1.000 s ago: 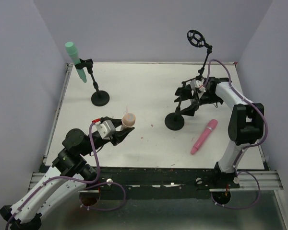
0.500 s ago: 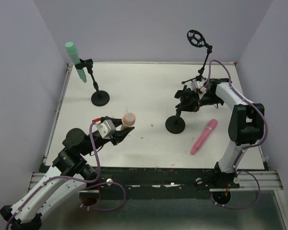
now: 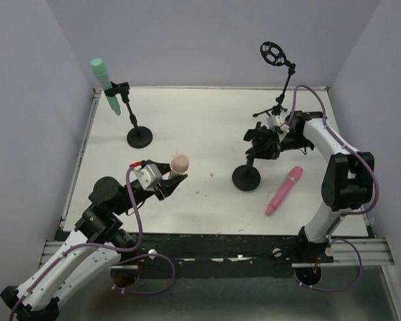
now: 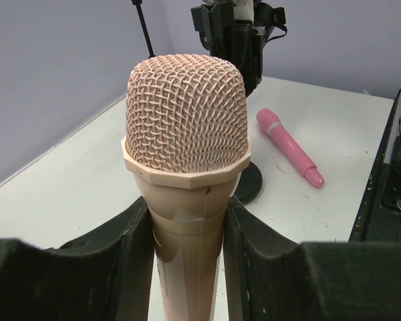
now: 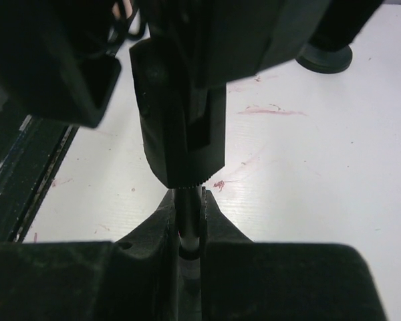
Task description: Attach the microphones to the stand
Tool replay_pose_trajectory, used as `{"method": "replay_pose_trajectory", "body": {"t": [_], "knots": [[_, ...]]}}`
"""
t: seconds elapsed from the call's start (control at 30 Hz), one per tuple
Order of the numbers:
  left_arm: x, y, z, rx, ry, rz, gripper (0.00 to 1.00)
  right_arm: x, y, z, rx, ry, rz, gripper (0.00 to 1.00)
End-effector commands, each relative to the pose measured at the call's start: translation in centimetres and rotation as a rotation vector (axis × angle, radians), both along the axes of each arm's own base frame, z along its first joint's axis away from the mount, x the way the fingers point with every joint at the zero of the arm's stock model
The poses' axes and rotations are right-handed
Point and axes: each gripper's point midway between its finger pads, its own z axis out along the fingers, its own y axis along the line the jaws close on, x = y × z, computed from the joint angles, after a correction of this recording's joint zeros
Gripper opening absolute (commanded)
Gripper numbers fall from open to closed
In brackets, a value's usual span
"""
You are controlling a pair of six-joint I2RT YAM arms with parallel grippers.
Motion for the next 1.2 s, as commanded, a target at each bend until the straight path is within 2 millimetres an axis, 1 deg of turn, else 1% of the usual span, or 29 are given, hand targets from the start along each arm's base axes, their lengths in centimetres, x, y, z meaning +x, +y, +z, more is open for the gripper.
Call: {"method": "replay_pose_trajectory", "body": {"t": [0.0,0.1,0.2,0.23,0.37,0.47,0.57,0.7,0.8,0.87,0.9,0.93,0.97,1.0,1.03,1.07,1.13,1.17], "knots": [[-0.1,-0.1,0.8,-0.028,-0.023,-0.016,0.01,-0.8,0.9,5.0,0.171,0.137,-0.031,0.01],[0.0,0.0,0.8,-0.03,-0.024,-0.008,0.01,-1.4,0.9,7.1,0.158,0.153,-0.023,0.01],[0.1,-0.1,0.7,-0.027,-0.018,-0.008,0.01,-2.1,0.8,10.7,0.148,0.173,-0.016,0.01],[0.2,-0.1,0.7,-0.027,-0.016,-0.009,0.01,-2.3,0.8,11.9,0.146,0.156,-0.014,0.01],[0.4,0.1,0.8,-0.029,-0.017,0.002,0.01,-3.3,0.7,15.7,0.152,0.149,-0.004,0.01],[0.5,0.4,1.0,-0.035,-0.022,0.015,0.01,-3.2,0.7,17.2,0.156,0.171,0.0,0.01],[0.7,0.5,1.0,-0.042,-0.022,0.025,0.01,-2.4,0.8,18.8,0.149,0.201,0.001,0.01],[0.9,0.5,1.1,-0.045,-0.016,0.026,0.01,-1.3,0.8,22.4,0.121,0.22,-0.004,0.01],[1.2,0.6,0.9,-0.041,-0.01,0.035,0.01,-1.8,1.1,25.5,0.111,0.229,0.006,0.01],[1.3,0.6,0.9,-0.042,-0.008,0.036,0.01,-2.2,1.3,27.1,0.096,0.239,0.009,0.01],[1.4,0.6,0.9,-0.044,-0.003,0.036,0.01,-2.2,1.7,27.6,0.073,0.253,-0.017,0.01],[1.5,0.6,0.8,-0.043,-0.001,0.037,0.01,-1.5,2.4,27.9,0.049,0.27,-0.088,0.01],[1.5,0.6,0.8,-0.044,0.001,0.034,0.01,-1.6,2.7,29.2,0.078,0.281,-0.159,0.01],[1.6,0.5,0.7,-0.043,0.005,0.032,0.01,-1.4,2.9,31.2,0.161,0.259,-0.208,0.01],[1.6,0.5,0.7,-0.04,0.004,0.029,0.01,-1.9,2.9,31.9,0.222,0.236,-0.215,0.01],[1.6,0.4,0.7,-0.039,0.005,0.028,0.01,-1.5,2.9,32.3,0.23,0.244,-0.236,0.01],[1.7,0.5,0.7,-0.04,0.006,0.029,0.01,-0.1,3.1,31.2,0.214,0.279,-0.304,0.01],[1.6,0.5,0.7,-0.039,0.005,0.031,0.01,0.8,3.0,30.4,0.217,0.262,-0.352,0.01]]}}
